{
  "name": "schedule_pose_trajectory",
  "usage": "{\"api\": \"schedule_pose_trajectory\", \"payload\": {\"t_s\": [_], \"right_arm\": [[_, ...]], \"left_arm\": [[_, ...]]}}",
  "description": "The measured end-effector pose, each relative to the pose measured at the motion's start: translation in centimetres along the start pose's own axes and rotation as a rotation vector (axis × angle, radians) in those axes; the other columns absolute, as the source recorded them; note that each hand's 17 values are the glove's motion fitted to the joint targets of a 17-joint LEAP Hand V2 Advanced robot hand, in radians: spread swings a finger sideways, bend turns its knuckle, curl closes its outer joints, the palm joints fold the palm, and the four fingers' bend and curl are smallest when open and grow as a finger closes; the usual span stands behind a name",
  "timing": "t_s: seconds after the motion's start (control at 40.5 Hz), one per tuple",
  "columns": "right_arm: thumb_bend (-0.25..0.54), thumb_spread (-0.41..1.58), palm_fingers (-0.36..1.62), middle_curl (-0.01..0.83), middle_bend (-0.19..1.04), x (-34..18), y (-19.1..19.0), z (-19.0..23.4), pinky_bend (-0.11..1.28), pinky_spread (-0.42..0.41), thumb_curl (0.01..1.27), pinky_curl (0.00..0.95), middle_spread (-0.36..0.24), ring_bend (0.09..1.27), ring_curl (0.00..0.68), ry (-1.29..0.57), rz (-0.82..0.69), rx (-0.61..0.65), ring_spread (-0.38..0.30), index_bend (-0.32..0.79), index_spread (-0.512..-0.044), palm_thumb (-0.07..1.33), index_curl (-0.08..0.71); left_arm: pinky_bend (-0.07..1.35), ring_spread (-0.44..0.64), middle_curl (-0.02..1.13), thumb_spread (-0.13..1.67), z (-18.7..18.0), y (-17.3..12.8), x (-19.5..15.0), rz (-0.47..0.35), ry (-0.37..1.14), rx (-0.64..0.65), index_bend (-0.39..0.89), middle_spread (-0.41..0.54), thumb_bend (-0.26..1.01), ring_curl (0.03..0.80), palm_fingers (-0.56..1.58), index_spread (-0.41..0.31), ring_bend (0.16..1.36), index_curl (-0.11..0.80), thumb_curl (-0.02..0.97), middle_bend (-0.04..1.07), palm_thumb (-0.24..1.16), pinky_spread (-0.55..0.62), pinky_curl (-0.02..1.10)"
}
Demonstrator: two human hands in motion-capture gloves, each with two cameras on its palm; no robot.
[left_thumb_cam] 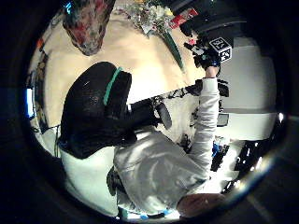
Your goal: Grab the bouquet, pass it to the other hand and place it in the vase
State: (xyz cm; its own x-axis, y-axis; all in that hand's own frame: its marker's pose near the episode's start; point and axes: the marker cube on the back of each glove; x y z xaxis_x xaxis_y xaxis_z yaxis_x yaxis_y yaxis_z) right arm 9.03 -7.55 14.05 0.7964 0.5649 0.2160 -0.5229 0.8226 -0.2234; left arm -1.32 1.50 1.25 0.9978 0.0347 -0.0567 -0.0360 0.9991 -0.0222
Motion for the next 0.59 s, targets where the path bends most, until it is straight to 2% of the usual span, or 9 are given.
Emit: {"api": "schedule_pose_trajectory", "payload": {"t_s": [0.074, 0.099, 0.173, 0.198, 0.272, 0.371, 0.469, 0.593], "right_arm": [[-0.026, 1.08, 0.56, 0.376, 0.32, -0.1, 1.5, 0.4, 0.72, 0.060, 0.30, 0.352, 0.021, 0.72, 0.371, 0.002, -0.012, -0.024, -0.052, 0.08, -0.095, 0.43, 0.103], [-0.028, 1.07, 0.56, 0.377, 0.32, -0.1, 2.2, 0.6, 0.72, 0.065, 0.30, 0.354, 0.024, 0.70, 0.369, 0.002, -0.020, -0.067, -0.048, 0.09, -0.094, 0.43, 0.108], [-0.027, 1.07, 0.54, 0.377, 0.29, -0.2, 3.0, 2.0, 0.72, 0.069, 0.31, 0.356, 0.034, 0.69, 0.372, 0.016, -0.008, -0.302, -0.042, 0.10, -0.091, 0.42, 0.118], [-0.026, 1.07, 0.54, 0.379, 0.29, -0.1, 2.5, 2.5, 0.72, 0.070, 0.31, 0.357, 0.035, 0.69, 0.373, 0.028, 0.011, -0.309, -0.041, 0.09, -0.091, 0.42, 0.120], [-0.012, 1.07, 0.55, 0.382, 0.28, 0.3, 2.3, 2.6, 0.72, 0.072, 0.32, 0.356, 0.042, 0.69, 0.373, 0.072, 0.069, -0.145, -0.038, 0.09, -0.089, 0.45, 0.125], [-0.010, 1.07, 0.55, 0.387, 0.27, 0.5, 2.8, 2.4, 0.71, 0.074, 0.33, 0.355, 0.046, 0.68, 0.374, 0.099, 0.092, -0.012, -0.036, 0.09, -0.088, 0.48, 0.130], [0.006, 1.07, 0.58, 0.400, 0.30, 0.7, 2.2, 3.0, 0.69, 0.071, 0.36, 0.351, 0.039, 0.70, 0.379, 0.115, 0.104, -0.006, -0.041, 0.06, -0.087, 0.55, 0.125], [0.014, 1.06, 0.61, 0.414, 0.32, 0.7, 2.1, 4.1, 0.67, 0.070, 0.39, 0.347, 0.021, 0.70, 0.383, 0.101, 0.062, -0.067, -0.050, 0.07, -0.086, 0.62, 0.123]], "left_arm": [[0.40, 0.41, 0.29, 1.23, -0.1, 0.2, -0.1, -0.006, 0.002, -0.003, 0.15, 0.288, -0.01, 0.242, 0.11, 0.090, 0.58, 0.235, 0.263, 0.19, 0.33, 0.37, 0.31], [0.40, 0.42, 0.30, 1.24, -0.2, 0.3, -0.1, -0.006, 0.003, -0.005, 0.15, 0.288, -0.01, 0.242, 0.11, 0.086, 0.58, 0.237, 0.264, 0.19, 0.33, 0.37, 0.31], [0.40, 0.42, 0.30, 1.24, 0.1, 0.2, -0.4, -0.005, 0.005, -0.010, 0.15, 0.293, -0.01, 0.243, 0.11, 0.084, 0.57, 0.245, 0.268, 0.19, 0.33, 0.37, 0.31], [0.40, 0.42, 0.30, 1.24, 0.1, 0.1, -0.5, -0.005, 0.006, -0.011, 0.15, 0.293, -0.01, 0.241, 0.11, 0.083, 0.57, 0.247, 0.269, 0.19, 0.33, 0.37, 0.31], [0.40, 0.42, 0.31, 1.24, 0.1, 0.2, -0.6, -0.006, 0.007, -0.012, 0.15, 0.294, -0.01, 0.240, 0.11, 0.082, 0.56, 0.252, 0.272, 0.19, 0.33, 0.37, 0.32], [0.40, 0.42, 0.31, 1.24, 0.2, 0.1, -0.8, -0.003, 0.009, -0.009, 0.15, 0.295, -0.01, 0.241, 0.11, 0.080, 0.56, 0.259, 0.276, 0.19, 0.33, 0.38, 0.32], [0.40, 0.42, 0.32, 1.24, 0.3, 0.2, -0.9, -0.003, 0.012, -0.014, 0.16, 0.296, -0.02, 0.241, 0.11, 0.080, 0.56, 0.264, 0.278, 0.19, 0.33, 0.38, 0.32], [0.39, 0.42, 0.32, 1.24, 0.2, 0.4, -0.9, -0.001, 0.019, -0.020, 0.16, 0.297, -0.02, 0.242, 0.11, 0.079, 0.55, 0.273, 0.281, 0.19, 0.33, 0.38, 0.33]]}}
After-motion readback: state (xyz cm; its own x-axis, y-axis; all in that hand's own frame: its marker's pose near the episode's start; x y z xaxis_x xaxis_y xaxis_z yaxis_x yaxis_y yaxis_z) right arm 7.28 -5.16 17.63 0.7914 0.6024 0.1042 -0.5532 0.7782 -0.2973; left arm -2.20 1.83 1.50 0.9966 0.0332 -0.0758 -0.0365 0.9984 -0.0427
